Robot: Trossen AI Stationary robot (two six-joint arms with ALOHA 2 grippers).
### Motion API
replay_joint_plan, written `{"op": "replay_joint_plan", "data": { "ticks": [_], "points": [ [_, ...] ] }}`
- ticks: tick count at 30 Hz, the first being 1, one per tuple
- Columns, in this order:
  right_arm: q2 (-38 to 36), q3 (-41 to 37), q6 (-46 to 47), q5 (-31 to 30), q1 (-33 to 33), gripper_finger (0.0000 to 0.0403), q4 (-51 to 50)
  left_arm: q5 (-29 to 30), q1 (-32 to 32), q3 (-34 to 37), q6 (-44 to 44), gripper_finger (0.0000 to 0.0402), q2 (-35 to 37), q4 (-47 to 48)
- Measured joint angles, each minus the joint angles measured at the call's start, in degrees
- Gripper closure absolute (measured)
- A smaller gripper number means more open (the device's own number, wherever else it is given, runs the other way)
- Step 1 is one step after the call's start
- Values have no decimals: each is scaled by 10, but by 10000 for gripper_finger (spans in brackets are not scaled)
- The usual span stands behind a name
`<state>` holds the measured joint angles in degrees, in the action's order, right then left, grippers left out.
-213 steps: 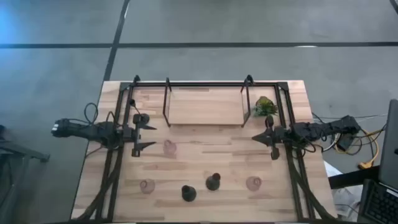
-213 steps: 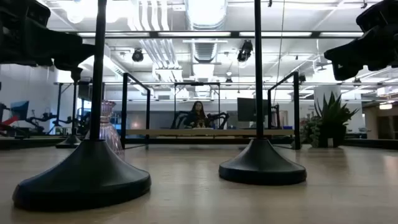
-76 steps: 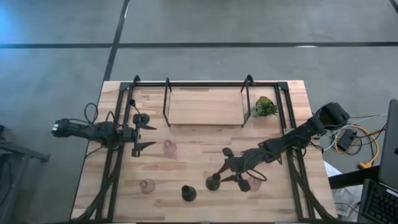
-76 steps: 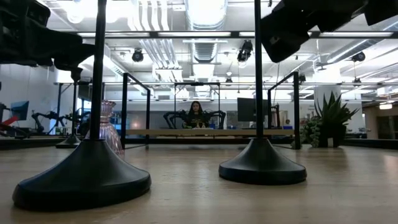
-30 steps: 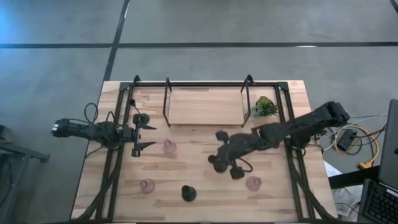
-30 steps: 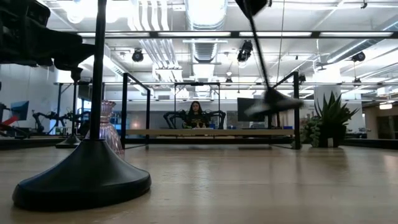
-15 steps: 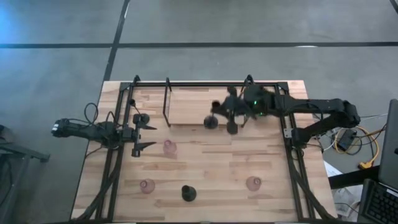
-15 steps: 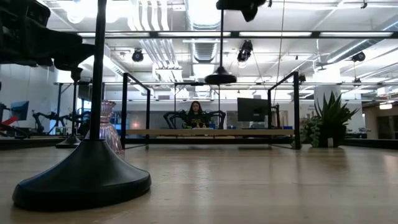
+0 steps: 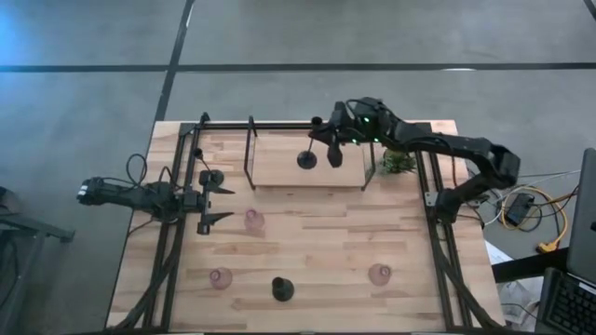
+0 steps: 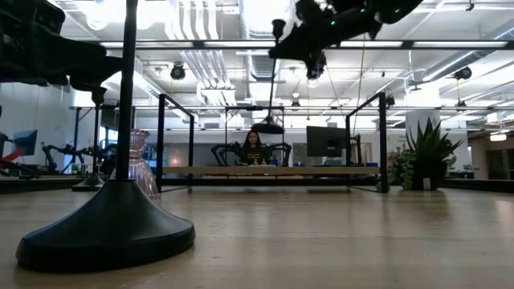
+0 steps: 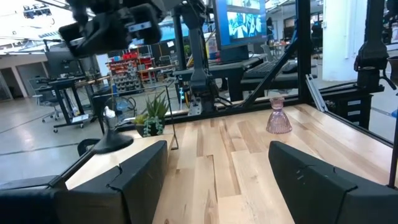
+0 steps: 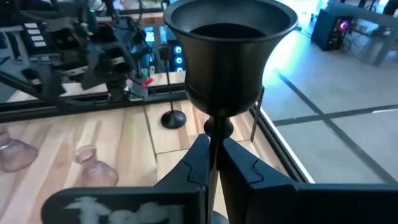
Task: Pick & Place candle stick holders
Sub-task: Put the bottom right black candle holder on the shelf
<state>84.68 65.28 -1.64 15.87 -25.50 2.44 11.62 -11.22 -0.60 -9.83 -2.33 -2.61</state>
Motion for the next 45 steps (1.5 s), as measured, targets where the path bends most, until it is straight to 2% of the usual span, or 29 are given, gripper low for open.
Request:
{"op": "replay_joint_plan", "data": {
  "ticks": [3,11,29,40,45],
  "points": [
    [34,25,-12,21,-9,392,-5,0,0,0,0,117,0,0],
    [83,64,-31,27,-35,392,-11,0,0,0,0,117,0,0],
    [61,50,-47,38,-55,392,-57,0,0,0,0,117,0,0],
    [61,38,-51,37,-66,392,-46,0,0,0,0,117,0,0],
    [61,15,-37,37,-74,392,-6,0,0,0,0,117,0,0]
  ]
}}
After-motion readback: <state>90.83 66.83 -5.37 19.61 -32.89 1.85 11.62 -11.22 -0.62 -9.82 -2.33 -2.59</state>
